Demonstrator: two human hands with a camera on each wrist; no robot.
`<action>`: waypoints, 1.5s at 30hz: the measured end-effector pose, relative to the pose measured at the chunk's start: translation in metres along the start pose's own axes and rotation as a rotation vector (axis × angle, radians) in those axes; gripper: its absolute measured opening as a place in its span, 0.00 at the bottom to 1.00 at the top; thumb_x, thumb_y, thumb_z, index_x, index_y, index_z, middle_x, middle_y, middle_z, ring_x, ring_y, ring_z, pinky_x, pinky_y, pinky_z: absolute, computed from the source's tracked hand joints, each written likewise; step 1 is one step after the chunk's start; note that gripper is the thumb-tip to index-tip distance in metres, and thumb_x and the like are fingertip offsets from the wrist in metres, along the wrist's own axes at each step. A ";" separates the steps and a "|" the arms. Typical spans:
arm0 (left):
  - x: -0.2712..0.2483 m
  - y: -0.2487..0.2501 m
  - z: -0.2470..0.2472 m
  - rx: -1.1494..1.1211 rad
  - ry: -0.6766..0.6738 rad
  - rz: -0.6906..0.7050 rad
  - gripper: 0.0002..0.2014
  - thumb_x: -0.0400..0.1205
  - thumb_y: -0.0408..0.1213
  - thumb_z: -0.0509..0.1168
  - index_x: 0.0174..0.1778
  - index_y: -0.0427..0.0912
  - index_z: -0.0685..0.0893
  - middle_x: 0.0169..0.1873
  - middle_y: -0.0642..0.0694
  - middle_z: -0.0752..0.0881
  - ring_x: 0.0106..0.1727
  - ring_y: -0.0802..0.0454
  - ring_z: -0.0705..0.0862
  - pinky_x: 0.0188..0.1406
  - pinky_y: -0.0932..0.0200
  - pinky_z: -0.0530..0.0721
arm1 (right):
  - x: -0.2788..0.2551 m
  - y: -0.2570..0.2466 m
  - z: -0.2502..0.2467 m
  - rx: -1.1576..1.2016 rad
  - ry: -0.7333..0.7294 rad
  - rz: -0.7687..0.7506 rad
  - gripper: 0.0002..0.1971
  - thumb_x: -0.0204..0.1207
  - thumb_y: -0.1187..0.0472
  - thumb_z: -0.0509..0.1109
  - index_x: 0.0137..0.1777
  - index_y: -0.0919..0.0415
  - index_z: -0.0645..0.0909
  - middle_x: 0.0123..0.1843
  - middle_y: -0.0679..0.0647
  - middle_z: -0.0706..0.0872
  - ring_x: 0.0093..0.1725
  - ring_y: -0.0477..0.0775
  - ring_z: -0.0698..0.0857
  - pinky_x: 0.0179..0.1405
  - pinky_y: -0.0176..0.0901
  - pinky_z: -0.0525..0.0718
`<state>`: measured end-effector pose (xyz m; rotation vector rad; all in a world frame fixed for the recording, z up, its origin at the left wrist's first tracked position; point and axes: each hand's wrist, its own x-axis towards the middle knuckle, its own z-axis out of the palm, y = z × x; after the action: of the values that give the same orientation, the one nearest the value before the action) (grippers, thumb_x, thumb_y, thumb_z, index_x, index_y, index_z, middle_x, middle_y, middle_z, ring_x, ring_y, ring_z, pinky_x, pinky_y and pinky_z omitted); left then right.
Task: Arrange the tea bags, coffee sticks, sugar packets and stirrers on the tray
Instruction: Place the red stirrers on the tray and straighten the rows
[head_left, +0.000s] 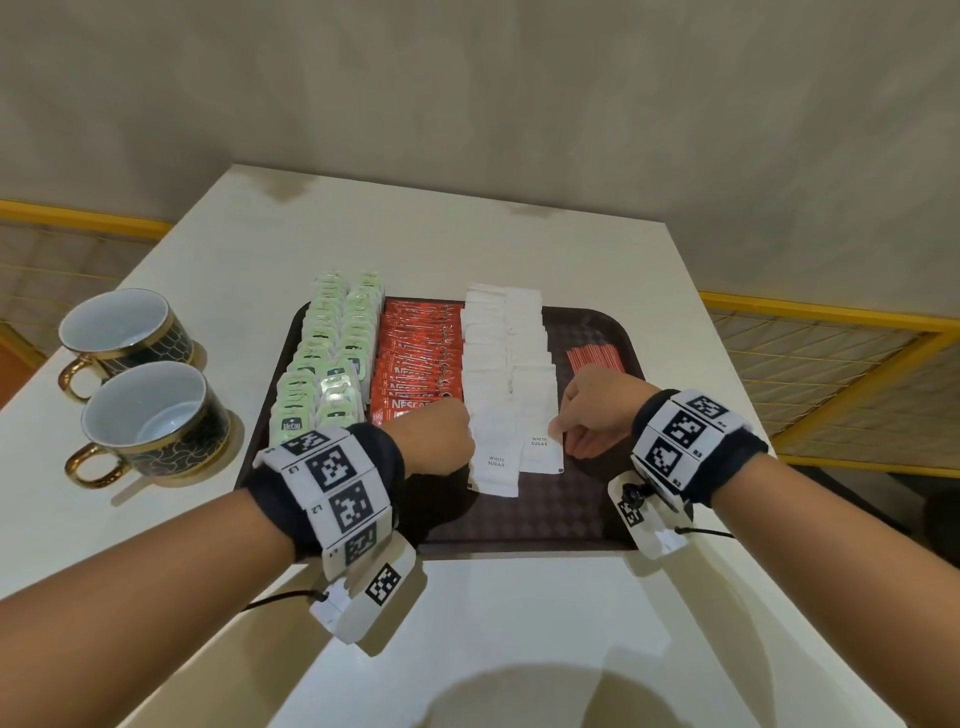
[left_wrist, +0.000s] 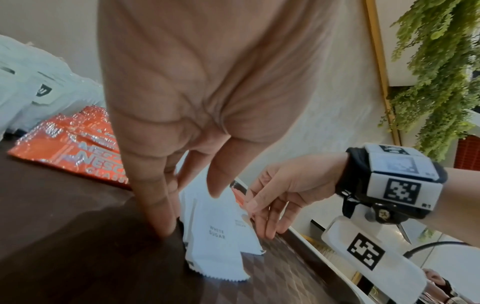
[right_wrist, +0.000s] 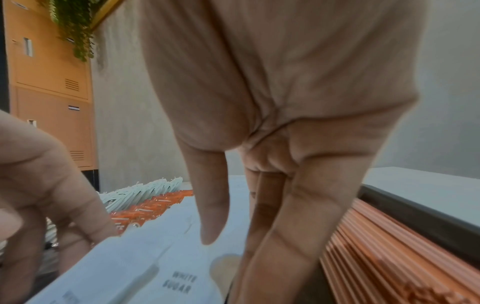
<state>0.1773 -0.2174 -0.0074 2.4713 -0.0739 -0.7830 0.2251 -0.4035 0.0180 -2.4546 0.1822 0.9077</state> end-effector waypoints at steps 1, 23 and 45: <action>-0.004 -0.001 -0.001 -0.012 0.009 0.007 0.06 0.83 0.27 0.58 0.40 0.36 0.76 0.40 0.41 0.79 0.45 0.40 0.83 0.49 0.50 0.84 | 0.000 0.000 -0.002 -0.014 0.011 0.007 0.10 0.76 0.67 0.74 0.52 0.75 0.83 0.44 0.67 0.90 0.41 0.62 0.91 0.45 0.50 0.91; -0.162 -0.109 -0.038 -0.048 0.356 -0.056 0.06 0.84 0.44 0.65 0.50 0.62 0.84 0.42 0.66 0.85 0.43 0.69 0.82 0.39 0.72 0.74 | -0.026 -0.122 0.105 -0.585 0.082 -0.781 0.13 0.74 0.53 0.77 0.47 0.62 0.81 0.45 0.57 0.85 0.44 0.56 0.83 0.35 0.42 0.75; -0.165 -0.137 0.030 0.342 0.134 0.076 0.34 0.87 0.51 0.53 0.86 0.50 0.45 0.83 0.51 0.53 0.82 0.48 0.50 0.80 0.55 0.62 | -0.031 -0.168 0.164 -0.863 0.279 -0.789 0.24 0.74 0.45 0.75 0.63 0.58 0.75 0.59 0.57 0.84 0.57 0.61 0.84 0.40 0.47 0.72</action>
<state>0.0091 -0.0804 -0.0128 2.8174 -0.2716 -0.6116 0.1569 -0.1774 0.0022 -2.9637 -1.2337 0.2876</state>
